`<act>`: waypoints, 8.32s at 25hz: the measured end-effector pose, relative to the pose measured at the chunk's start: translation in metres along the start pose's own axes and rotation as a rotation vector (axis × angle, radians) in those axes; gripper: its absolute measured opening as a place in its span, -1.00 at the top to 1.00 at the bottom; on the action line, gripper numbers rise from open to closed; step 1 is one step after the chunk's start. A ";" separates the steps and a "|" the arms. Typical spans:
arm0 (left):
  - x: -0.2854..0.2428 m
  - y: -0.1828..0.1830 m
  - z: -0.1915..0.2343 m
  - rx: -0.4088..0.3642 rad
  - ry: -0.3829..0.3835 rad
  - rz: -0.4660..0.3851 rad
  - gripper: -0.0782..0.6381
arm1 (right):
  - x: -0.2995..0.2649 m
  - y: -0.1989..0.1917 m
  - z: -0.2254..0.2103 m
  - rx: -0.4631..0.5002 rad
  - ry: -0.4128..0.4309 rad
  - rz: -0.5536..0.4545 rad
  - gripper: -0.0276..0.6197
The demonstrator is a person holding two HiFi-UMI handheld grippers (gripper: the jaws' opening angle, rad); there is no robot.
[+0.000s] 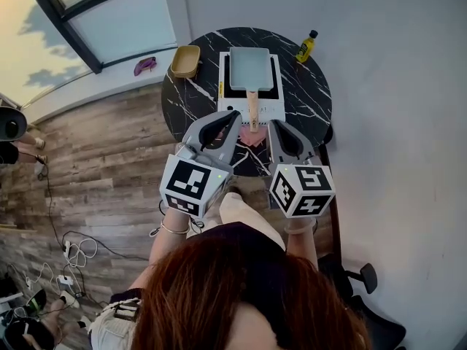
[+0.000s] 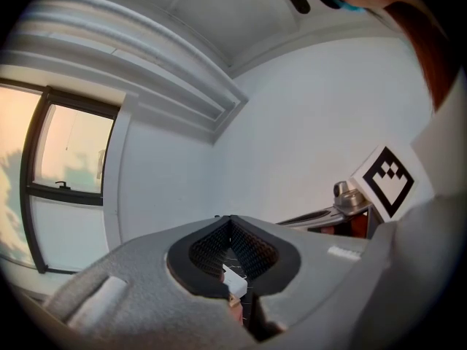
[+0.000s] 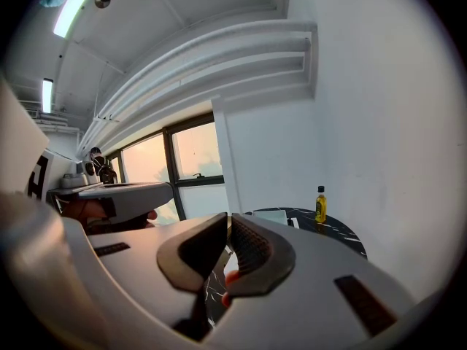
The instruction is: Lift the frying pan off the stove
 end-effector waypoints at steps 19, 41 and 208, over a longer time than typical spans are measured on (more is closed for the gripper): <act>-0.060 -0.022 0.036 0.032 0.069 0.063 0.75 | -0.073 -0.021 -0.045 -0.026 0.066 0.132 0.70; -0.096 -0.037 0.072 0.041 0.123 0.093 0.75 | -0.142 -0.062 -0.070 -0.072 0.114 0.281 0.48; 0.065 -0.005 -0.043 -0.041 0.048 -0.005 0.75 | 0.012 -0.114 0.027 -0.842 0.367 0.343 0.60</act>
Point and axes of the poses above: the fingertips, and each gripper's own axes: x backward along the fingers, z to its left, y out of its top, the point moved 3 cm from there along x, backward along the fingers, and after that the axes turned 2 degrees about -z, right-handed, at the moved point
